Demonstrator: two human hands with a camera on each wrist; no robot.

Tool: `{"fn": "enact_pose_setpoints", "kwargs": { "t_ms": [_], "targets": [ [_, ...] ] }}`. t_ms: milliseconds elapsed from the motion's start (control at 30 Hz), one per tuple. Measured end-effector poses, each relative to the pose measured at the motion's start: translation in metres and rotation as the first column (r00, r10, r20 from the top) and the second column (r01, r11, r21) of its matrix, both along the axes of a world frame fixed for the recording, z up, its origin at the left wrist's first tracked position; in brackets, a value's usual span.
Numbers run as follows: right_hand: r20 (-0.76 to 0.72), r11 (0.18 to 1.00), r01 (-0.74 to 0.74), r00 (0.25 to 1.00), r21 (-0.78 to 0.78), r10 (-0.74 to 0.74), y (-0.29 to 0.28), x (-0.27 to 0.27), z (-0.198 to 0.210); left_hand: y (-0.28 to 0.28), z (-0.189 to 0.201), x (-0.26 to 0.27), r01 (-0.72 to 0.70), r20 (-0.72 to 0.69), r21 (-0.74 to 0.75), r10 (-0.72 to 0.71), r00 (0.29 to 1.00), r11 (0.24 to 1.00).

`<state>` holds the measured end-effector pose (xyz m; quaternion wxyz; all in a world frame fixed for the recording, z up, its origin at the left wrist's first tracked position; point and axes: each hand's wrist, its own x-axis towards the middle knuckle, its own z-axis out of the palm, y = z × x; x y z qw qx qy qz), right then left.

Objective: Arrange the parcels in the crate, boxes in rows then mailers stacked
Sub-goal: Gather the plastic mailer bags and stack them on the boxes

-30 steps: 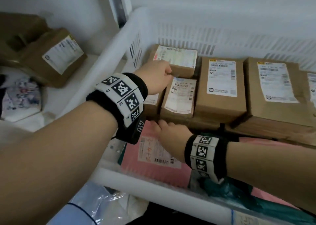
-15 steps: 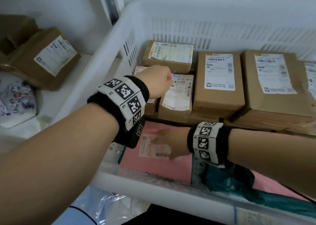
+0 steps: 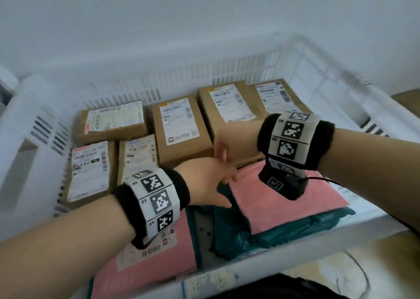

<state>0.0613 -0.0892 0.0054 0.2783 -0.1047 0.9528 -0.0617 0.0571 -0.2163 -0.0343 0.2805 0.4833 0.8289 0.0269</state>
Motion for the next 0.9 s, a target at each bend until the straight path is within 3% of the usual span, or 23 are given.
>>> {"fn": "enact_pose_setpoints", "kwargs": {
  "t_ms": [100,200,267,367,467,533,700,767,833,900],
  "targets": [
    [-0.071,0.995,0.098,0.993,-0.018,-0.099,0.013,0.008,0.0,0.021,-0.014,0.019,0.188,-0.056,-0.094,-0.194,0.979,0.978],
    [-0.078,0.986,0.164,0.983,-0.027,-0.166,0.03,0.014,0.002,0.035,-0.024,0.035,0.277,-0.145,-0.022,-0.278,0.95,0.96],
    [-0.067,0.981,0.188,0.979,-0.039,-0.191,0.041,0.018,0.003,0.041,-0.025,0.037,0.308,-0.188,0.06,-0.292,0.938,0.95],
    [-0.067,0.977,0.207,0.975,-0.058,-0.211,0.05,0.021,0.004,0.043,-0.024,0.027,0.24,-0.175,0.088,-0.222,0.959,0.967],
    [-0.06,0.972,0.216,0.973,-0.09,-0.222,0.05,0.021,0.005,0.039,-0.03,0.02,0.26,-0.146,-0.13,-0.278,0.949,0.957],
    [-0.057,0.974,0.205,0.976,-0.096,-0.211,0.049,0.02,0.006,0.039,-0.035,0.022,0.286,-0.176,-0.166,-0.314,0.933,0.944],
    [-0.053,0.982,0.17,0.983,-0.085,-0.175,0.048,0.018,0.003,0.042,-0.027,0.018,0.064,-0.082,0.047,-0.06,0.995,0.997],
    [-0.064,0.984,0.162,0.984,-0.08,-0.167,0.047,0.016,0.003,0.039,-0.023,0.015,-0.098,0.083,0.111,0.089,0.993,0.989],
    [-0.092,0.983,0.165,0.981,-0.086,-0.173,0.048,0.015,0.005,0.037,-0.021,0.011,-0.312,0.265,0.185,0.258,0.929,0.932],
    [-0.114,0.983,0.169,0.978,-0.078,-0.177,0.048,0.015,0.009,0.037,-0.02,0.004,-0.494,0.354,0.232,0.4,0.845,0.838]
  ]
}}
